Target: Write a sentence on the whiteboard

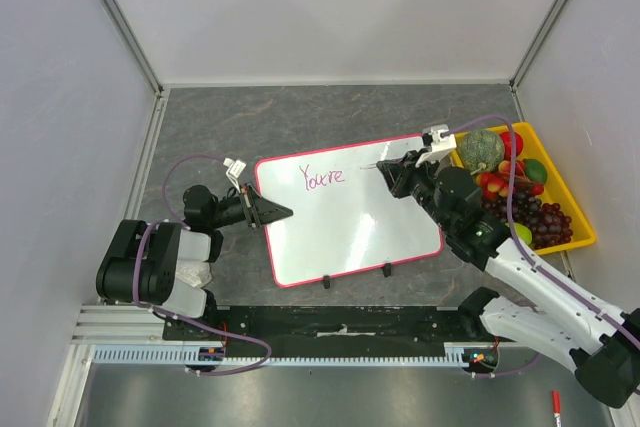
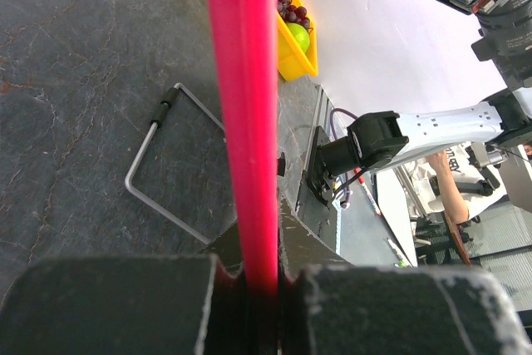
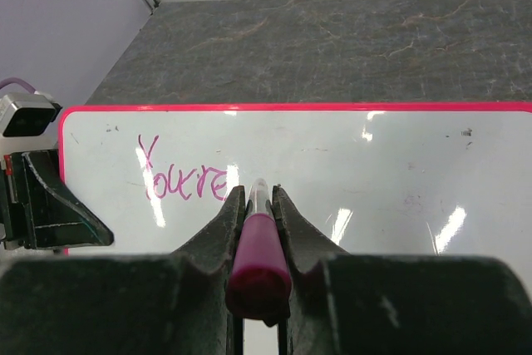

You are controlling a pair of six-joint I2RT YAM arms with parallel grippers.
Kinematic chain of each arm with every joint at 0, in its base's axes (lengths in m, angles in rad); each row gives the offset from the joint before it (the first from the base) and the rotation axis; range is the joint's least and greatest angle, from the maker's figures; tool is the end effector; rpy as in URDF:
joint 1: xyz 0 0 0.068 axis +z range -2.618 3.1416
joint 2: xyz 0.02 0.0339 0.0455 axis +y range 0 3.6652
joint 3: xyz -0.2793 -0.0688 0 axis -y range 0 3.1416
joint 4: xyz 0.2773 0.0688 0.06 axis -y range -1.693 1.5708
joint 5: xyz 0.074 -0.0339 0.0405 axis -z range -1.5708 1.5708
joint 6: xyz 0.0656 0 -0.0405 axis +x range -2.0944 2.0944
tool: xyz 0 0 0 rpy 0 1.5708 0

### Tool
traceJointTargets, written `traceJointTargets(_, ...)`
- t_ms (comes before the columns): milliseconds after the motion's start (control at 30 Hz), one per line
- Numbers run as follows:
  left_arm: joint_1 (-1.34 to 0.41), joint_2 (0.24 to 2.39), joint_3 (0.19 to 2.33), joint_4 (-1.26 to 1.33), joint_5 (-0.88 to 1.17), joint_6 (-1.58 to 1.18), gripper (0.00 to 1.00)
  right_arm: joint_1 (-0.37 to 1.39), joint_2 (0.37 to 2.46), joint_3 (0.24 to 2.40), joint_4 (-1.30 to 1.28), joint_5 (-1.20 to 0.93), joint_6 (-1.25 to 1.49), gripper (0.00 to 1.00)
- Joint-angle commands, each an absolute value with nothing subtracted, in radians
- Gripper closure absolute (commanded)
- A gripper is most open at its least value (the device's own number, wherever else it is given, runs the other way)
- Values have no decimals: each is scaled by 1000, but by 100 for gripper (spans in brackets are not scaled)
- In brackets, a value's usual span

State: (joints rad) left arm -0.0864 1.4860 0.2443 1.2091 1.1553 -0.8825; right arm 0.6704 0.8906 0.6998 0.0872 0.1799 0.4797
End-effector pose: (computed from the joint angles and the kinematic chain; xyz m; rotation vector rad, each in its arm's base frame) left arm 0.2371 -0.0808 0.1455 0.3049 1.8338 -1.6156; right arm 0.2156 0.1559 0.3226 -0.0245 1.7234 0.7122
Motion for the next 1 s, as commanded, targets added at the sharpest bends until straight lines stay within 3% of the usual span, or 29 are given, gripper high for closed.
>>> traceJointTargets(0, -89, 1508, 229, 1224, 1144, -802, 98, 663, 910, 736, 120, 149, 460, 100)
traceJointTargets(967, -89, 1520, 230, 1244, 1154, -815, 98, 629, 1038, 752, 173, 184, 454, 100)
